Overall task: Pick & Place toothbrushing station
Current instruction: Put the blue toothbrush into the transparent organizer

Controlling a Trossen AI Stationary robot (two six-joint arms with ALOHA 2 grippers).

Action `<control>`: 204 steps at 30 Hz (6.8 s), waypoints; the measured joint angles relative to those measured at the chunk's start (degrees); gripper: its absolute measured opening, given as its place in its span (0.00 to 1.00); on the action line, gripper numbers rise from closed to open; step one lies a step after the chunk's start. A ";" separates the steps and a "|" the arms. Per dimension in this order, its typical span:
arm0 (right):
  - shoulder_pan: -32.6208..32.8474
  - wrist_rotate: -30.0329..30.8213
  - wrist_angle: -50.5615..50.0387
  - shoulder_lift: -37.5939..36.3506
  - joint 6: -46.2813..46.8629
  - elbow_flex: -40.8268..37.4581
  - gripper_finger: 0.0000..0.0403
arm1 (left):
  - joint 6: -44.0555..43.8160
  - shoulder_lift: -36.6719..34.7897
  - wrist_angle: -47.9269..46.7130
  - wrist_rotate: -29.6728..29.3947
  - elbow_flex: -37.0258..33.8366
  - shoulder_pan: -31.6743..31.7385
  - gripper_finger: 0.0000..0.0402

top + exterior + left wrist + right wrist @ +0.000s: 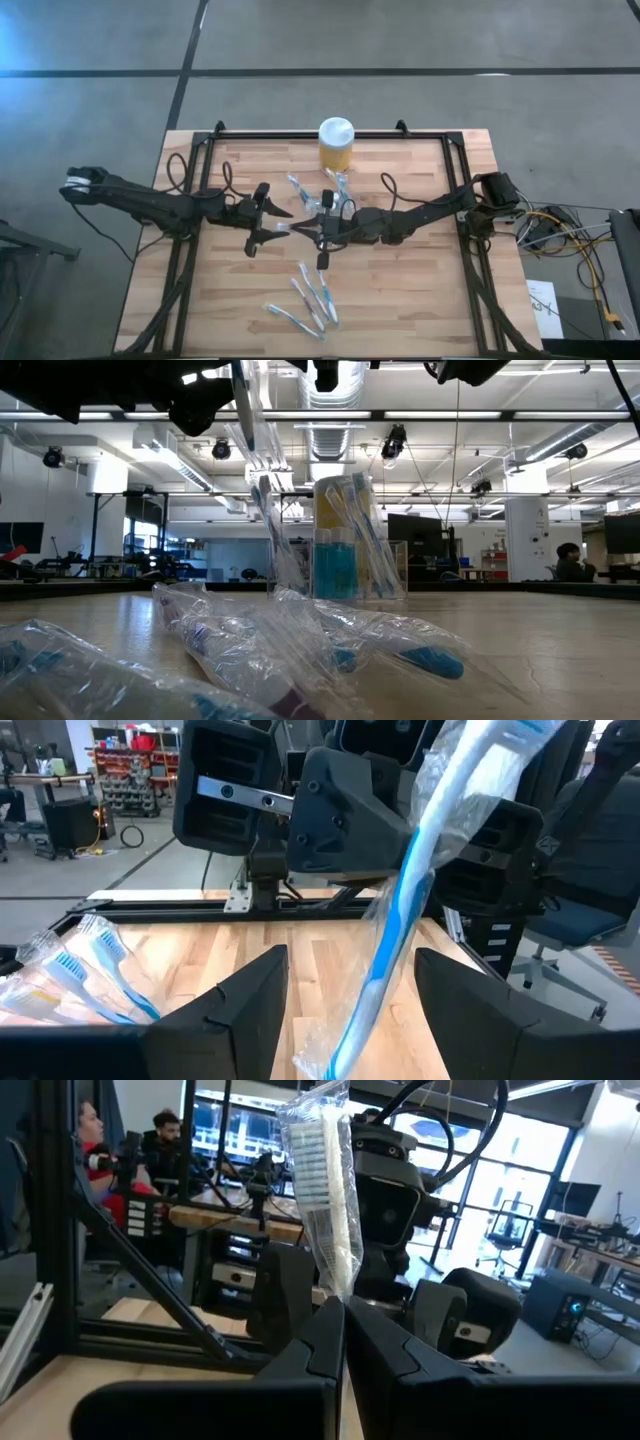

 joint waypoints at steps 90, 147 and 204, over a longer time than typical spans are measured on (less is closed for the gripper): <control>3.37 5.97 -13.42 -37.96 11.59 -29.23 0.20 | -1.62 -31.83 -3.32 0.49 -16.87 -0.54 0.01; 0.58 -7.92 -85.81 3.00 35.64 0.62 0.02 | -9.09 -30.66 -12.19 1.64 -16.38 -0.55 0.12; -13.68 -16.59 -83.65 -15.87 51.00 -15.02 0.61 | -7.92 -30.68 -12.38 2.58 -16.36 -0.55 0.12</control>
